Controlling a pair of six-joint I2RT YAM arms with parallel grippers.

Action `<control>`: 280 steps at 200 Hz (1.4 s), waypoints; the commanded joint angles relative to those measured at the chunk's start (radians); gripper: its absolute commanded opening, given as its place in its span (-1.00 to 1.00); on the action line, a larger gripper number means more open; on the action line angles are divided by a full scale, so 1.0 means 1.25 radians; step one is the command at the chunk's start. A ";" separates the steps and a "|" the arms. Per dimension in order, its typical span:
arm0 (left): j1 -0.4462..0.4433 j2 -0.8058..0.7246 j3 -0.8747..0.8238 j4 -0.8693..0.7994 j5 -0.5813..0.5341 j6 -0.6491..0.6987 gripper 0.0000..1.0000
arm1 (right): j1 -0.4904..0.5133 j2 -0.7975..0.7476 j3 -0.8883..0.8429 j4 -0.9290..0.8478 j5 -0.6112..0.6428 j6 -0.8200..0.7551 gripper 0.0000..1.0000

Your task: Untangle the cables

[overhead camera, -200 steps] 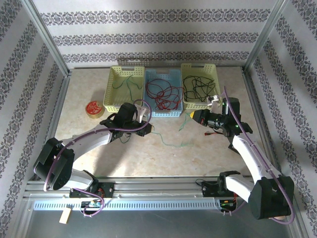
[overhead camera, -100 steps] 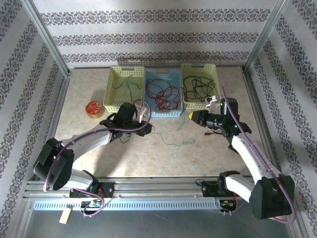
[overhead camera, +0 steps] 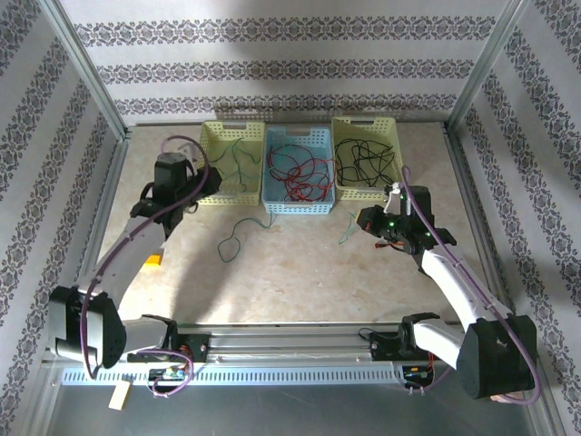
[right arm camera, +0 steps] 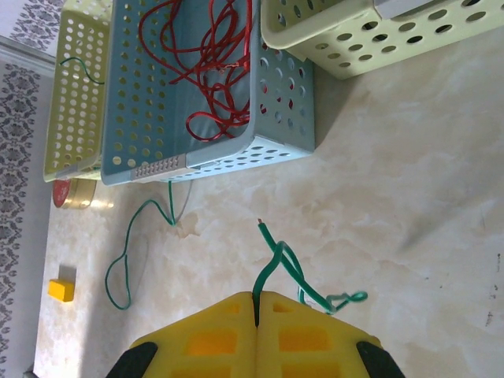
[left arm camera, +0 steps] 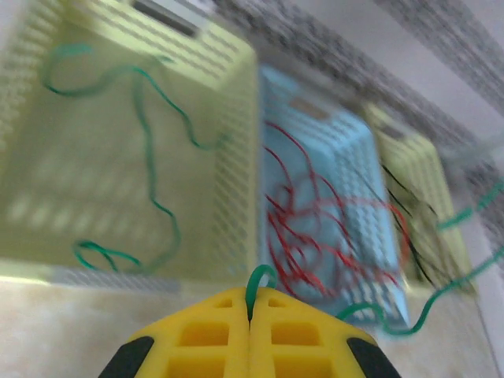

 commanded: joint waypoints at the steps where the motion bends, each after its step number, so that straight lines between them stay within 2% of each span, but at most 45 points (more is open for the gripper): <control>1: 0.007 0.079 0.069 -0.068 -0.208 -0.042 -1.00 | 0.010 0.000 0.001 -0.003 0.006 -0.001 -1.00; 38: 0.007 0.193 0.131 -0.075 -0.394 -0.095 -1.00 | 0.013 -0.014 0.012 -0.024 -0.008 -0.021 -1.00; 63: 0.007 0.252 0.170 -0.086 -0.438 -0.113 -1.00 | 0.016 -0.021 0.014 -0.037 -0.014 -0.033 -1.00; 67: 0.006 0.262 0.179 -0.094 -0.439 -0.115 -0.95 | 0.017 -0.023 0.015 -0.039 -0.014 -0.034 -1.00; 76: 0.006 0.282 0.197 -0.112 -0.442 -0.123 -0.59 | 0.019 -0.028 0.014 -0.042 -0.014 -0.036 -1.00; 86: 0.005 0.298 0.209 -0.114 -0.437 -0.127 0.00 | 0.021 -0.035 0.012 -0.043 -0.013 -0.038 -1.00; 94: 0.005 0.308 0.217 -0.105 -0.432 -0.128 0.58 | 0.021 -0.036 0.012 -0.044 -0.014 -0.038 -1.00; 102: 0.005 0.313 0.219 -0.081 -0.421 -0.120 0.99 | 0.023 -0.037 0.013 -0.044 -0.018 -0.040 -1.00; 123: 0.005 0.316 0.242 -0.051 -0.386 -0.085 0.99 | 0.032 -0.037 0.021 -0.052 -0.021 -0.046 -1.00; 156: -0.009 0.272 0.276 -0.123 -0.352 -0.018 0.99 | 0.098 -0.034 0.065 -0.079 -0.005 -0.065 -1.00; 185: -0.059 0.157 0.178 -0.196 -0.363 0.016 0.99 | 0.227 0.008 0.168 -0.085 0.016 -0.064 -1.00; 198: -0.076 0.094 0.087 -0.229 -0.373 -0.004 0.99 | 0.283 0.052 0.236 -0.080 0.023 -0.063 -1.00; 216: -0.080 0.004 -0.041 -0.263 -0.365 -0.068 0.99 | 0.343 0.140 0.345 -0.053 0.042 -0.065 -1.00; 239: -0.080 -0.083 -0.170 -0.300 -0.366 -0.125 0.99 | 0.375 0.313 0.525 -0.025 0.074 -0.057 -1.00; 259: -0.081 -0.122 -0.226 -0.329 -0.356 -0.146 0.99 | 0.377 0.477 0.691 -0.003 0.098 -0.015 -1.00; 280: -0.080 -0.141 -0.252 -0.337 -0.328 -0.157 0.99 | 0.375 0.682 0.909 0.004 0.075 0.041 -1.00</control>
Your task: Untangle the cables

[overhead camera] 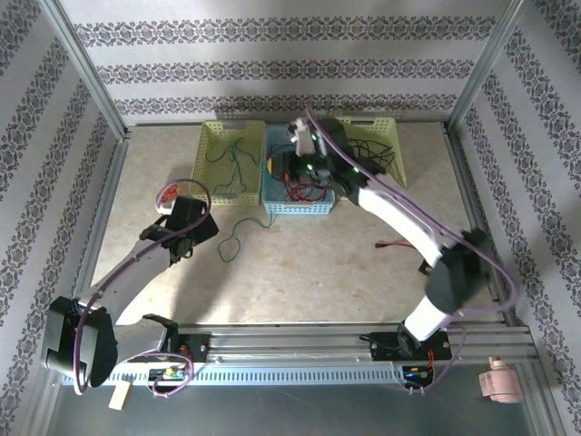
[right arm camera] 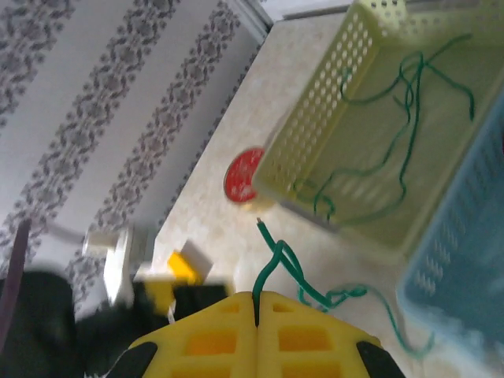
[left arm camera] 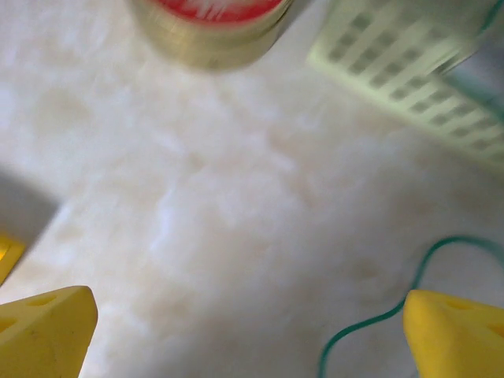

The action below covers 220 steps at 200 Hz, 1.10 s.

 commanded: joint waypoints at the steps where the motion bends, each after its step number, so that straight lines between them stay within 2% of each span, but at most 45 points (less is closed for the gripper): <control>1: 0.001 -0.032 -0.015 -0.042 0.025 -0.042 0.99 | -0.001 0.182 0.192 0.023 0.015 0.071 -1.00; 15: 0.000 -0.031 -0.018 -0.038 0.046 -0.036 0.99 | 0.000 0.316 0.346 0.029 -0.029 0.117 -0.98; 22: 0.001 -0.026 -0.016 -0.036 0.060 -0.028 1.00 | 0.000 0.378 0.425 0.014 -0.037 0.137 -0.74; 30: -0.002 -0.018 -0.010 -0.039 0.072 -0.017 0.99 | 0.001 0.432 0.504 0.005 -0.046 0.154 -0.23; 37: -0.003 -0.008 -0.004 -0.037 0.090 -0.005 0.97 | -0.001 0.469 0.555 -0.005 -0.049 0.164 0.09; 44: -0.005 0.004 0.000 -0.034 0.113 0.013 0.96 | -0.005 0.488 0.588 -0.013 -0.046 0.174 0.30; 53: -0.006 0.021 0.008 -0.033 0.142 0.036 0.95 | -0.010 0.489 0.599 -0.013 -0.047 0.179 0.40; 77: -0.009 0.068 0.015 -0.023 0.216 0.079 0.87 | -0.018 0.396 0.500 -0.001 -0.014 0.127 0.39; 92: -0.015 0.093 0.016 -0.014 0.238 0.089 0.65 | -0.020 0.301 0.387 0.015 0.007 0.080 0.30; 116: -0.029 0.141 0.017 0.007 0.254 0.095 0.44 | -0.016 0.133 0.177 0.040 0.045 0.020 0.00; 132: -0.042 0.174 0.021 0.022 0.249 0.094 0.33 | -0.016 0.034 0.056 0.046 0.071 -0.010 -0.09; 176: -0.073 0.254 0.058 0.036 0.168 0.105 0.15 | -0.021 -0.160 -0.180 0.046 0.131 -0.018 -0.34; 210: -0.109 0.329 0.114 -0.044 0.074 0.116 0.00 | -0.027 -0.241 -0.274 0.046 0.156 -0.002 -0.41; 220: -0.113 0.350 0.125 -0.068 0.062 0.106 -0.11 | -0.030 -0.256 -0.286 0.046 0.163 -0.002 -0.43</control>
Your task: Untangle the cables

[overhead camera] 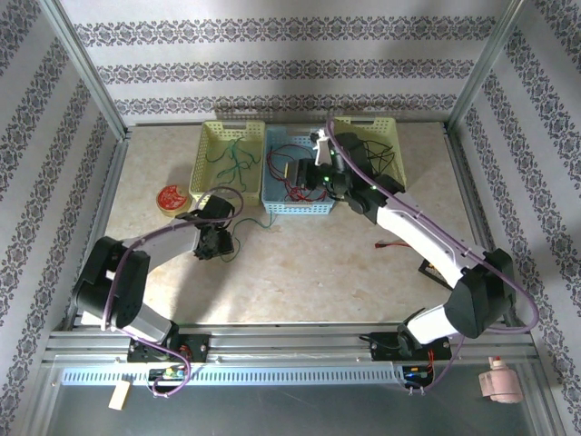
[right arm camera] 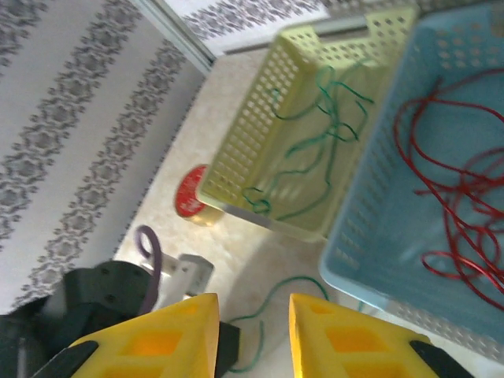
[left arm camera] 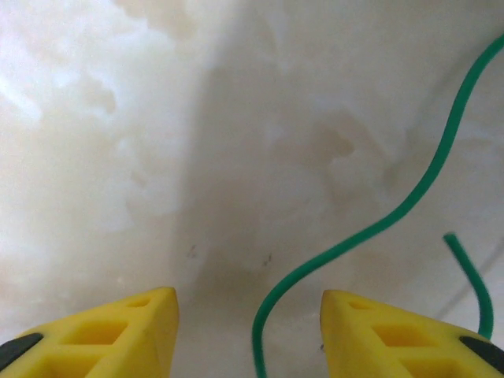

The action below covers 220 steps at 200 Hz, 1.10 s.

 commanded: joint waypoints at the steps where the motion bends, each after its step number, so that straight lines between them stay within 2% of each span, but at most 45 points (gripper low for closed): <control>1: -0.024 0.040 0.034 -0.078 -0.080 0.007 -0.12 | -0.010 -0.049 -0.036 0.004 0.043 -0.004 -0.43; 11: -0.025 0.056 0.034 -0.085 -0.071 -0.006 -0.25 | -0.011 -0.061 -0.043 0.005 0.051 -0.005 -0.44; 42: -0.025 0.057 0.016 -0.052 -0.025 -0.027 -1.00 | -0.016 -0.073 -0.038 0.001 0.056 -0.013 -0.47; 62: -0.032 -0.020 -0.014 -0.016 -0.016 -0.004 -1.00 | -0.019 -0.073 -0.032 0.000 0.060 -0.013 -0.47; 82: -0.071 -0.162 -0.043 -0.003 -0.029 0.064 -1.00 | -0.019 -0.075 -0.037 0.000 0.095 -0.004 -0.47; 91: -0.079 -0.229 -0.047 -0.013 -0.009 0.088 -1.00 | -0.020 -0.076 -0.041 0.001 0.115 0.002 -0.47; 108: -0.078 -0.326 -0.022 -0.078 0.053 0.110 -1.00 | -0.026 -0.073 -0.046 0.003 0.146 0.015 -0.47; 131: -0.070 -0.379 0.059 -0.175 0.114 0.136 -1.00 | -0.038 -0.068 -0.046 0.011 0.162 0.033 -0.47; 155: -0.013 -0.341 0.161 -0.197 0.109 0.146 -1.00 | -0.040 -0.058 -0.039 0.012 0.164 0.036 -0.47; 195: 0.122 -0.161 0.320 -0.123 0.110 0.130 -1.00 | -0.041 -0.062 -0.040 -0.002 0.157 0.040 -0.48; 220: 0.167 -0.026 0.401 -0.082 0.135 0.121 -1.00 | -0.042 -0.082 -0.057 -0.010 0.168 0.036 -0.48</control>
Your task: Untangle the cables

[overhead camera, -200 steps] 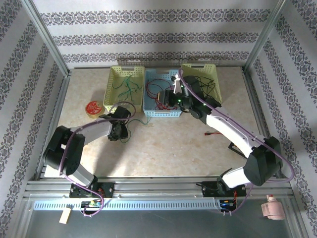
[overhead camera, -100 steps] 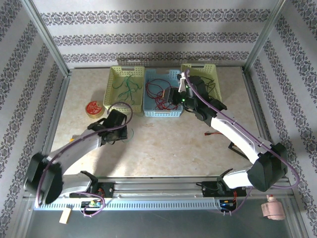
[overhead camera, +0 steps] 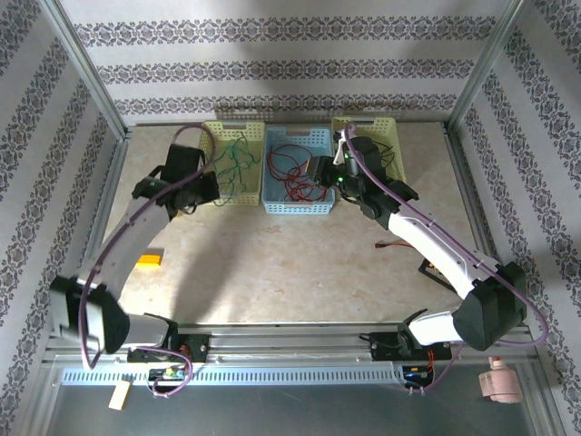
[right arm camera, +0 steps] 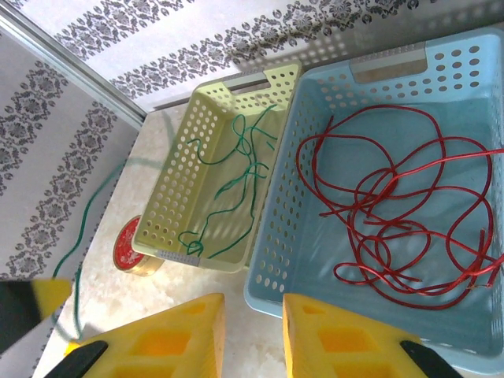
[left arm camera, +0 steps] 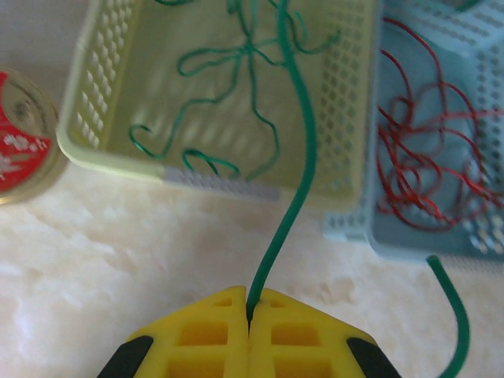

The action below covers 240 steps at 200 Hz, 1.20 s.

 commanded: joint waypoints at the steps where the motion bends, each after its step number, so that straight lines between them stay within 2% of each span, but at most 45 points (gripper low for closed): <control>1: 0.035 0.104 0.067 0.040 0.026 0.002 -1.00 | -0.006 -0.020 -0.016 -0.002 0.024 0.005 -0.48; 33: 0.061 0.258 0.159 0.086 0.032 -0.002 -1.00 | -0.010 -0.034 -0.031 -0.006 0.025 0.002 -0.48; 49: 0.071 0.321 0.206 0.089 0.008 -0.006 -1.00 | -0.011 -0.038 -0.034 -0.008 0.023 -0.001 -0.48; 99: 0.079 0.459 0.313 0.109 -0.013 -0.020 -0.99 | -0.019 -0.061 -0.051 -0.011 0.036 -0.010 -0.47; 103: 0.080 0.465 0.319 0.110 -0.013 -0.021 -0.83 | -0.021 -0.065 -0.053 -0.011 0.037 -0.010 -0.46; 111: 0.079 0.478 0.329 0.113 -0.013 -0.025 -0.39 | -0.024 -0.071 -0.057 -0.011 0.040 -0.012 -0.45; 120: 0.079 0.488 0.339 0.111 -0.015 -0.026 -0.07 | -0.029 -0.078 -0.065 -0.012 0.045 -0.015 -0.43; 129: 0.080 0.491 0.344 0.104 -0.022 -0.027 0.43 | -0.035 -0.092 -0.073 -0.012 0.049 -0.020 -0.40; 136: 0.079 0.486 0.340 0.101 -0.031 -0.027 0.62 | -0.040 -0.105 -0.082 -0.014 0.058 -0.026 -0.37; 154: 0.080 0.445 0.302 0.110 -0.057 -0.022 0.86 | -0.068 -0.152 -0.111 -0.024 0.082 -0.040 -0.32; 167: 0.077 0.389 0.246 0.134 -0.077 -0.010 0.99 | -0.096 -0.195 -0.143 -0.028 0.107 -0.059 -0.18; 191: 0.075 0.221 0.060 0.241 -0.145 0.032 0.99 | -0.165 -0.290 -0.216 -0.047 0.182 -0.111 0.17; 196: 0.074 0.178 0.013 0.266 -0.168 0.039 0.99 | -0.183 -0.311 -0.236 -0.047 0.203 -0.117 0.39; 200: 0.074 0.142 -0.026 0.287 -0.185 0.045 0.99 | -0.194 -0.330 -0.253 -0.044 0.222 -0.120 0.86; 203: 0.074 0.116 -0.049 0.303 -0.200 0.049 0.99 | -0.205 -0.343 -0.268 -0.036 0.235 -0.122 0.96; 224: 0.075 -0.048 -0.233 0.378 -0.293 0.097 0.99 | -0.244 -0.437 -0.397 0.070 0.310 -0.192 0.97; 240: 0.075 -0.112 -0.339 0.405 -0.391 0.118 0.99 | -0.254 -0.485 -0.481 0.133 0.335 -0.274 0.97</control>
